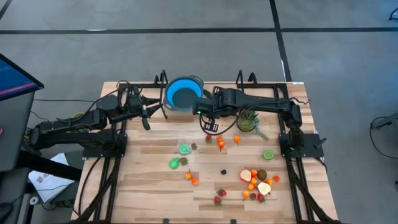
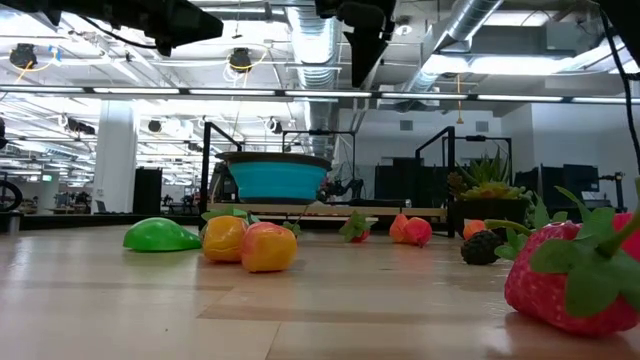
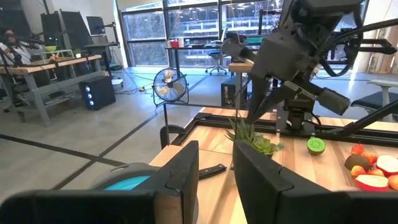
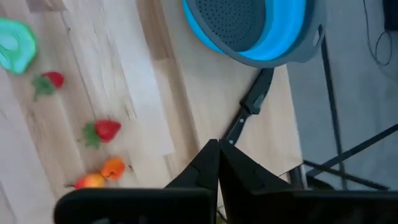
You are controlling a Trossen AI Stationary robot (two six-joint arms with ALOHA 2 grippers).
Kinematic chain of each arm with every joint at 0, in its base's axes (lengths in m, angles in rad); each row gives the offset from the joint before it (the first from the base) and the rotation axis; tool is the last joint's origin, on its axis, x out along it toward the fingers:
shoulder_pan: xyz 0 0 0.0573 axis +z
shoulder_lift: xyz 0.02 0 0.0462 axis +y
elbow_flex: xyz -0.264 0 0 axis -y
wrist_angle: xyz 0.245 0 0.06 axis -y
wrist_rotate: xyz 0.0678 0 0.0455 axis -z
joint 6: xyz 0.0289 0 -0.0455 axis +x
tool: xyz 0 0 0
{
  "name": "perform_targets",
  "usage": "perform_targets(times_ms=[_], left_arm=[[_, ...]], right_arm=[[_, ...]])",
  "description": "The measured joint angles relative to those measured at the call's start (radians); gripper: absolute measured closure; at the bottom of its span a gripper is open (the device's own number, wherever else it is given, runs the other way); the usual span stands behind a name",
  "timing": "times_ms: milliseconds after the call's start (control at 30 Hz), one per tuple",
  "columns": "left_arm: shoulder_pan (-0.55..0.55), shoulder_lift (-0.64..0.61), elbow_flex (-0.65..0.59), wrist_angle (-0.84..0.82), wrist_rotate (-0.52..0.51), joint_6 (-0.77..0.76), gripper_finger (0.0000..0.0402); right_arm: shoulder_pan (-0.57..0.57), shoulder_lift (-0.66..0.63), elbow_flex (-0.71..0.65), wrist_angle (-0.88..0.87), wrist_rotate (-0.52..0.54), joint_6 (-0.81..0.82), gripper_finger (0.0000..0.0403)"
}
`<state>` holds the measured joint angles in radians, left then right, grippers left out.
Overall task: Pick & Place Fruit
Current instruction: Put the pear into the basket
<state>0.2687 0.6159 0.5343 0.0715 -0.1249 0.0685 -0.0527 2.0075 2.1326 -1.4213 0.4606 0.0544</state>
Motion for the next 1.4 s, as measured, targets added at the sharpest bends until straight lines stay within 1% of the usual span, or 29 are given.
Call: perform_targets(times_ms=[133, 233, 333, 433, 567, 667, 733, 833, 1033, 1200, 1267, 1400], left_arm=[[0.000, 0.000, 0.000, 0.000, 0.000, -0.055, 0.0309], [0.000, 0.000, 0.000, 0.000, 0.000, -0.100, 0.0309], [0.000, 0.000, 0.000, 0.000, 0.000, -0.104, 0.0309], [0.000, 0.000, 0.000, 0.000, 0.000, -0.127, 0.0309], [0.000, 0.000, -0.002, 0.001, 0.000, -0.130, 0.0309], [0.000, 0.001, -0.019, -0.001, 0.000, -0.130, 0.0309], [0.000, 0.000, -0.032, -0.001, 0.000, -0.130, 0.0309], [0.000, 0.000, -0.054, -0.001, 0.002, -0.130, 0.0309], [0.000, 0.000, -0.072, 0.000, 0.002, -0.130, 0.0309], [0.000, 0.000, -0.072, 0.005, 0.050, -0.130, 0.0309], [0.000, 0.000, -0.072, 0.005, 0.061, -0.130, 0.0309], [0.000, 0.000, -0.072, 0.005, 0.087, -0.130, 0.0309]], right_arm=[[-0.034, 0.000, 0.000, 0.002, -0.074, -0.173, 0.0402], [-0.066, 0.000, 0.000, 0.003, -0.142, -0.230, 0.0402], [-0.099, 0.000, 0.000, 0.004, -0.175, -0.247, 0.0402], [-0.125, 0.000, -0.001, 0.009, -0.176, -0.229, 0.0403], [-0.136, -0.011, -0.041, 0.058, -0.176, -0.210, 0.0403], [-0.121, -0.059, -0.090, 0.139, -0.201, -0.210, 0.0403], [-0.107, -0.105, -0.148, 0.198, -0.230, -0.195, 0.0403], [-0.081, -0.199, -0.278, 0.326, -0.251, -0.169, 0.0403], [-0.013, -0.427, -0.590, 0.669, -0.252, -0.092, 0.0403], [0.049, -0.587, -0.813, 0.933, -0.248, -0.053, 0.0403], [0.081, -0.633, -0.890, 1.021, -0.220, -0.053, 0.0403], [0.150, -0.693, -1.019, 1.155, -0.122, -0.050, 0.0403]])
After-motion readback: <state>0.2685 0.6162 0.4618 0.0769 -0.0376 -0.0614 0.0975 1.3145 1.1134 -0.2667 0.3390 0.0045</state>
